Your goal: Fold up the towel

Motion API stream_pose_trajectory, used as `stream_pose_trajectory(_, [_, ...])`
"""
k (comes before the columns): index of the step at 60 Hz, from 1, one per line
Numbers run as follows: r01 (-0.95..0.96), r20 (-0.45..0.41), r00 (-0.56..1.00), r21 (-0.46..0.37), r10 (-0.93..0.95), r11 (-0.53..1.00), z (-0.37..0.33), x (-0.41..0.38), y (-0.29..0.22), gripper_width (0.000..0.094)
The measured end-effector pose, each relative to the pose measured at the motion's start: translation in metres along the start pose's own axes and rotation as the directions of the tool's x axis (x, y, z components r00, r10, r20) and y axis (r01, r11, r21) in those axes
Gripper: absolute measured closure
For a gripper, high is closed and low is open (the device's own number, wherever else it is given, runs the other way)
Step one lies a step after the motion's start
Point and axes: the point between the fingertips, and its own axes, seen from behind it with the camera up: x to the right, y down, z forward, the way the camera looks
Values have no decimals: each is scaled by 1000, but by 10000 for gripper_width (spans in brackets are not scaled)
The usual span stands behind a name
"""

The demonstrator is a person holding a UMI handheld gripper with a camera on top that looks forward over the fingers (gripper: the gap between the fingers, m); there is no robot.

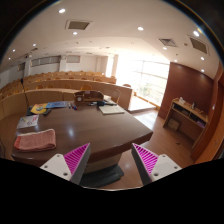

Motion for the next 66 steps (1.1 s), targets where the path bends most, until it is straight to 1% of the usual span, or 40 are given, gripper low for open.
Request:
stream_pose_trajectory(14, [29,25,999,-68,-27,997,0,-30,39,86])
stream_pose_trajectory(24, [40,111,993,-141,-25,989,-4,-103,85,86])
stream_pose_trajectory(30, [67,185,982,-168,-35,984,-7,-170,107,87])
stream_pose_trajectory(34, [84,246,968,-176,-38,981,-10,-228,115,86])
stream_pose_trajectory(42, [108,397,917,-182,-27,977,-16,-357,123,76])
stream_pose_trajectory(48, [147,479,876,-166,-51,975,-16,-445,122,82])
stream_pose_trajectory(57, [183,559,826,-137,-76,974,-8,-554,120,82])
stream_pose_trajectory(66, [214,580,808,-132,-100,968,22,-624,126,78])
